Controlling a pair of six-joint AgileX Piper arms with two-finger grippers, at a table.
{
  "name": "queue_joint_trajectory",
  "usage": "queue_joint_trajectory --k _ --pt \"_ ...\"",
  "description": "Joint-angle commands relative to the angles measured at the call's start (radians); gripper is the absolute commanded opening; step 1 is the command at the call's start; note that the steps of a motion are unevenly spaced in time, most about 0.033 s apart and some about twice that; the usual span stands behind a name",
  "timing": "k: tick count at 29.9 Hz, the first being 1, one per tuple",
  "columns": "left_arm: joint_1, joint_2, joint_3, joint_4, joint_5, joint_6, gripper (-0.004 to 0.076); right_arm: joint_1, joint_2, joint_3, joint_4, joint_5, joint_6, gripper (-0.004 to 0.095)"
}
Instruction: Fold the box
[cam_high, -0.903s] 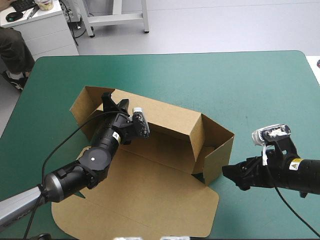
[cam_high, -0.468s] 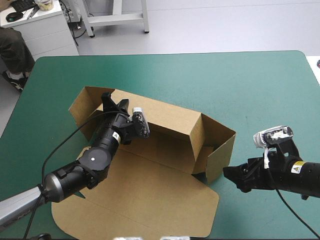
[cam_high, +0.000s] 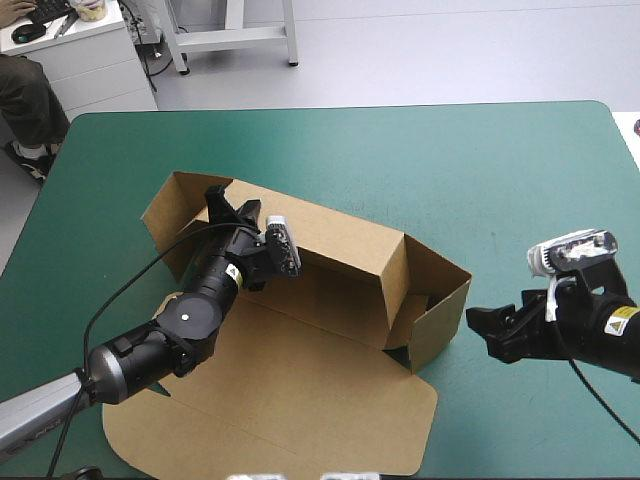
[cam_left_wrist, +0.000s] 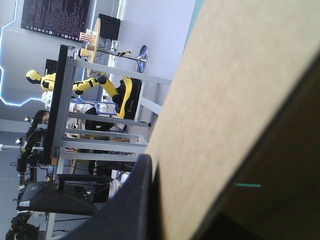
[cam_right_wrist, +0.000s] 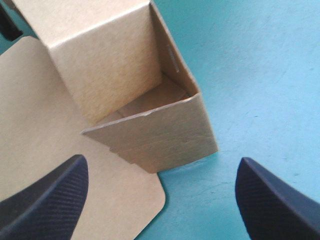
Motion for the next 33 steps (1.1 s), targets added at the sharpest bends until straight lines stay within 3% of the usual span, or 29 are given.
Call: queue_joint_trajectory --k 1,9,16,33 --pt "-0.003 -0.022 -0.045 -0.068 0.013 -0.042 0.0017 -0.003 0.043 -0.104 -0.038 0.009 0.024 0.0737" --pt "-0.003 -0.022 -0.113 -0.268 0.191 0.141 0.0017 -0.003 0.192 -0.272 -0.038 0.005 0.02 0.0737" --pt "-0.003 -0.022 -0.122 -0.306 0.37 0.151 0.0017 -0.003 0.359 -0.457 -0.02 -0.001 0.009 0.0737" --pt "-0.003 0.007 -0.122 -0.361 0.32 0.164 0.0016 -0.003 0.79 -1.02 0.016 0.005 0.061 0.0737"
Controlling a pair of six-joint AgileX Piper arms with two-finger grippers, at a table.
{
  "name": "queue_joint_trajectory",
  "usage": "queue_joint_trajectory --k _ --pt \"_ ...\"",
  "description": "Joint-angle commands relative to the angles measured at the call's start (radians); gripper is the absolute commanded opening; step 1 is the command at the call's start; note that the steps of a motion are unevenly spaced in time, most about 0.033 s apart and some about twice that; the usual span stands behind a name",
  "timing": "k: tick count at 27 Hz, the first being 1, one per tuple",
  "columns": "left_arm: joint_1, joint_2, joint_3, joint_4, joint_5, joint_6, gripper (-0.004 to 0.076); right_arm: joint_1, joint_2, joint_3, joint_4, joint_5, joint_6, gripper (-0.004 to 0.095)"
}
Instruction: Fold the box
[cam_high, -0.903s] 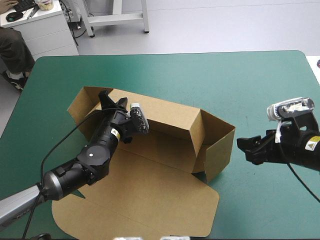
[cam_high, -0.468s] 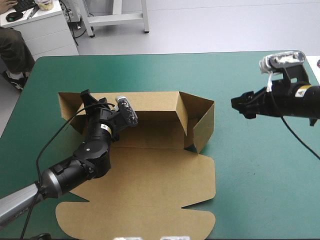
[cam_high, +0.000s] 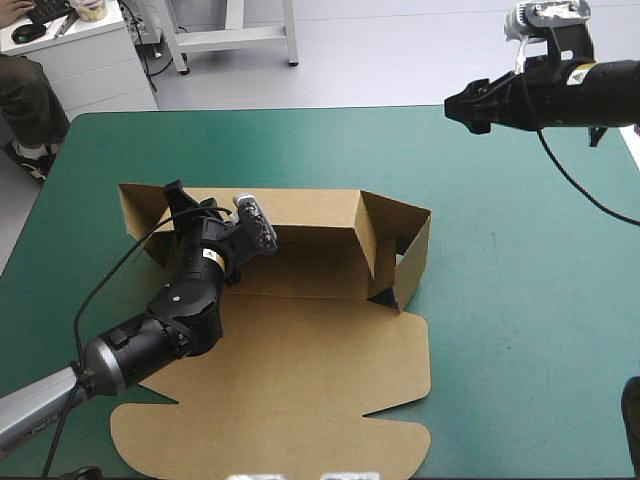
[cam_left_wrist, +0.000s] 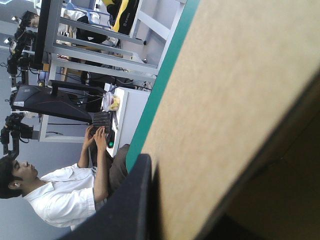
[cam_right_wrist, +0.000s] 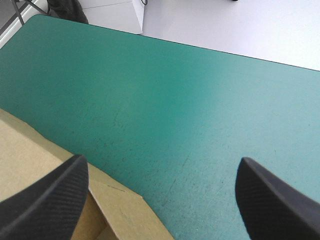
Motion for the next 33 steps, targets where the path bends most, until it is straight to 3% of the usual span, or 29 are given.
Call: queue_joint_trajectory --k 1,17,28,33 --pt "0.0 0.01 -0.024 -0.018 0.013 -0.031 0.0016 -0.003 0.046 -0.072 0.022 0.002 0.02 0.0737" --pt "0.0 0.161 -0.224 -0.035 0.034 -0.021 0.0016 0.003 0.3 -0.073 0.018 0.006 0.094 0.0737" --pt "0.0 0.161 -0.224 -0.057 0.034 -0.006 0.0016 0.08 0.321 0.091 -0.076 0.008 0.114 0.0737" --pt "0.0 0.161 -0.224 -0.089 0.034 -0.005 0.0016 0.119 0.289 0.169 -0.052 0.008 0.114 0.0737"
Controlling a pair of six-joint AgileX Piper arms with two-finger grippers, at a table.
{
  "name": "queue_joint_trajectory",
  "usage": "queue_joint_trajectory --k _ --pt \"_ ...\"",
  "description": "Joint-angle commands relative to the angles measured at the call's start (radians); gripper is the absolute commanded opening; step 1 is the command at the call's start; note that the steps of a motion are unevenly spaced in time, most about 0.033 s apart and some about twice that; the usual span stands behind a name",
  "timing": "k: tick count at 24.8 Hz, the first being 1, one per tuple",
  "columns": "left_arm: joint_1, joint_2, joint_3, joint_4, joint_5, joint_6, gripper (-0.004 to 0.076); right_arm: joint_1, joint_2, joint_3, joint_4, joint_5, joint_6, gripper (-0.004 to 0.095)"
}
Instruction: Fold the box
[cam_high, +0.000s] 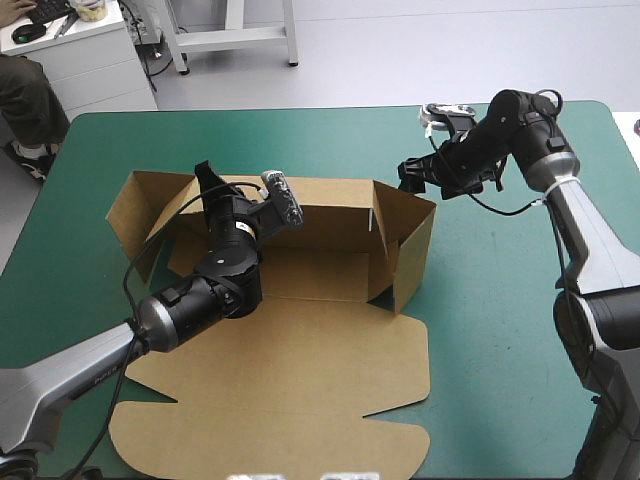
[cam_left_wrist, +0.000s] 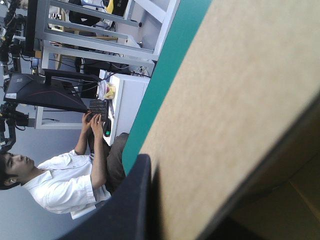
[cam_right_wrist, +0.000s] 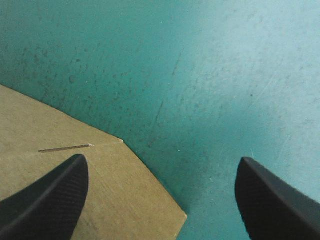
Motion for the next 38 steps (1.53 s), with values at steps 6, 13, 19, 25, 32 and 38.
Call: queue_joint_trajectory --k 6,13,19,25,32,38 --pt "-0.004 -0.032 -0.029 -0.046 -0.018 -0.04 0.0016 0.017 -0.176 0.109 0.017 0.011 -0.042 0.0737" --pt "-0.004 -0.031 -0.029 -0.061 -0.023 -0.04 0.0016 0.017 -0.31 0.341 0.11 -0.13 -0.214 0.0737" --pt "-0.004 -0.031 -0.025 -0.069 -0.03 -0.01 0.0016 0.017 -0.405 0.555 0.212 -0.302 -0.391 0.0737" --pt "-0.004 -0.031 -0.025 -0.076 -0.069 0.015 0.0016 0.017 -0.487 0.697 0.297 -0.404 -0.526 0.0737" --pt "-0.004 -0.031 -0.025 -0.078 -0.076 0.023 0.0016 0.017 -0.517 0.803 0.447 -0.44 -0.676 0.0684" --pt "-0.004 -0.031 -0.025 -0.087 -0.076 0.025 0.0016 0.027 -0.517 0.807 0.578 -0.424 -0.81 0.0675"
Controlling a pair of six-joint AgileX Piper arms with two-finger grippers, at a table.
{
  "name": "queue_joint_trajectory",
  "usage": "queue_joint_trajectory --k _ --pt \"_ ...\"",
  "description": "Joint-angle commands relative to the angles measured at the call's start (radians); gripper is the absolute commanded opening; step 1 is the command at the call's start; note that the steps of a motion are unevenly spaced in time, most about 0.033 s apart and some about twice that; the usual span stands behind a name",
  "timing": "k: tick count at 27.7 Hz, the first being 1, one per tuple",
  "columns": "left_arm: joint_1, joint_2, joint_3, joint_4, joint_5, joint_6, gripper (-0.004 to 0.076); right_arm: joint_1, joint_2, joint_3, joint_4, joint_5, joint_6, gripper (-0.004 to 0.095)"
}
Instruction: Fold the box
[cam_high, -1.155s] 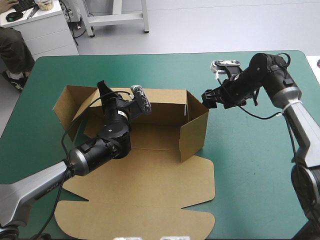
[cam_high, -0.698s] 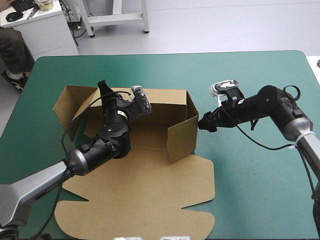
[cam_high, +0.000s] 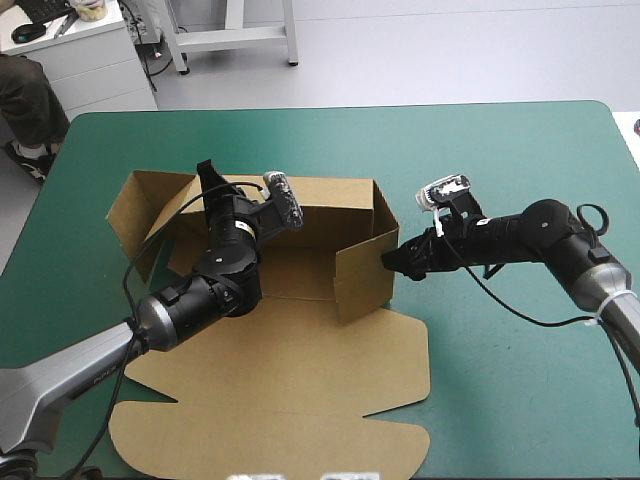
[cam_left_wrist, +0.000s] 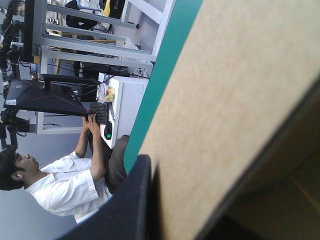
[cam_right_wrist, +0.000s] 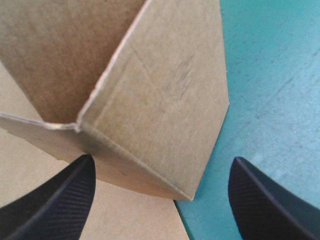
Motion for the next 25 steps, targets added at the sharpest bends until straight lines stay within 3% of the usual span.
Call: queue_joint_trajectory --k 1,6,15,25 --pt "-0.006 -0.031 -0.021 -0.064 -0.063 -0.033 0.0016 0.021 -0.038 -0.026 0.071 -0.013 -0.041 0.0675" --pt "-0.006 -0.031 -0.021 -0.143 -0.08 0.027 0.0016 0.143 -0.038 -0.026 -0.005 -0.17 -0.042 0.0675" --pt "-0.006 -0.031 -0.017 -0.229 -0.102 0.086 0.0016 0.198 -0.037 -0.023 -0.024 -0.318 -0.043 0.0676" --pt "-0.006 -0.031 0.029 -0.269 -0.095 0.134 0.0016 0.247 -0.037 -0.023 -0.065 -0.352 -0.047 0.0676"
